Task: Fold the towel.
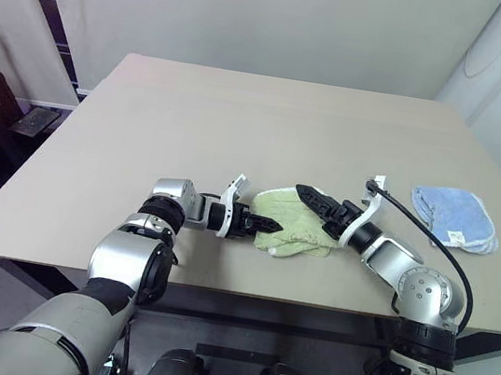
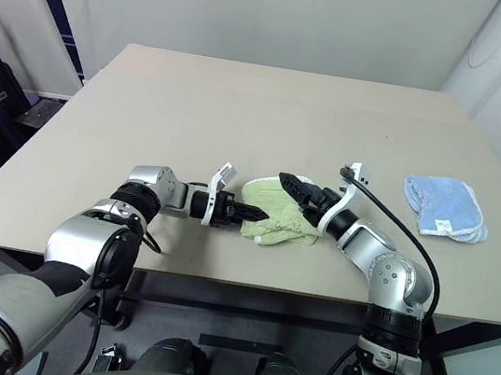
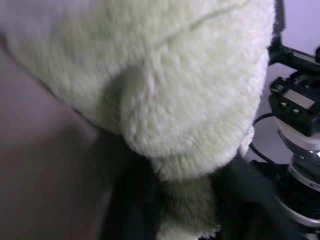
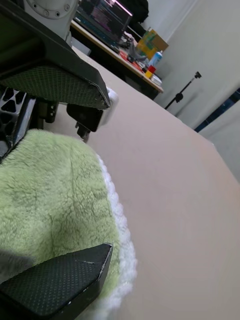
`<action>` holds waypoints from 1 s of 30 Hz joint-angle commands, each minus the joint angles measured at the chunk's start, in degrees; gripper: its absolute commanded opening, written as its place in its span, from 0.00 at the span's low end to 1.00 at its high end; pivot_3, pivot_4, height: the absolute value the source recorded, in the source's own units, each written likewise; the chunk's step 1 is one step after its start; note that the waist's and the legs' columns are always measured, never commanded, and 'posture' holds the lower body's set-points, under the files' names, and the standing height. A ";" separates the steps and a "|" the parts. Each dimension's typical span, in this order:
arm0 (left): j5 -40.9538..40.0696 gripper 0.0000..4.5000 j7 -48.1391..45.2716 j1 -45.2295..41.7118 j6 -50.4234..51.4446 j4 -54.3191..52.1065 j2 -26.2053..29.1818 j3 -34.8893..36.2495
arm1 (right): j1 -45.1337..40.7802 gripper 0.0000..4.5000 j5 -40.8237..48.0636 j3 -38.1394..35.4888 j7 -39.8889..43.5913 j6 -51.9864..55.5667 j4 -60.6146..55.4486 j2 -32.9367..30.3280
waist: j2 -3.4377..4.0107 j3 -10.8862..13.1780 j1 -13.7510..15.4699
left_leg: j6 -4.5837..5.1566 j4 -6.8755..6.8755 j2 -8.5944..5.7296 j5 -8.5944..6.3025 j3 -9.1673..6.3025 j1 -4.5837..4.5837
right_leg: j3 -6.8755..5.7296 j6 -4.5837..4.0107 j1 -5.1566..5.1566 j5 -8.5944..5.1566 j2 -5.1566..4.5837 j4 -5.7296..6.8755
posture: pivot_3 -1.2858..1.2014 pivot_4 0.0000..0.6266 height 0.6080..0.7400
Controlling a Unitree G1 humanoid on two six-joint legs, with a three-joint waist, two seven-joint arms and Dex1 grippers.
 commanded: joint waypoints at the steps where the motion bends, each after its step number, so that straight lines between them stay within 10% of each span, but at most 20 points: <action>1: -2.19 0.00 -0.57 -0.65 1.04 -0.76 -0.33 1.45 | -0.98 1.00 0.40 -1.18 -0.11 -1.17 -0.49 -0.32 | 0.01 0.00 -0.02 | 0.00 0.00 0.00 0.00 -0.01 0.00 | 0.00 0.00 0.01 0.00 0.00 0.00 | 0.52 0.00 1.00; 9: -6.70 0.00 3.04 -1.61 1.82 -2.11 1.23 7.72 | -0.66 1.00 2.72 -2.84 0.63 -1.65 -2.40 0.22 | 0.01 0.01 -0.36 | 0.01 0.04 0.00 0.00 -0.01 0.00 | 0.00 0.03 0.01 0.01 -0.01 0.00 | 0.52 0.00 1.00; 30: -22.71 0.00 40.33 5.96 -14.75 -18.49 26.33 38.72 | -3.95 1.00 3.37 -0.14 5.30 -6.77 5.62 1.88 | 0.01 0.03 -3.11 | -0.08 -0.03 0.06 0.02 0.05 0.20 | 0.07 0.17 0.05 0.08 0.03 0.19 | 0.52 0.00 1.00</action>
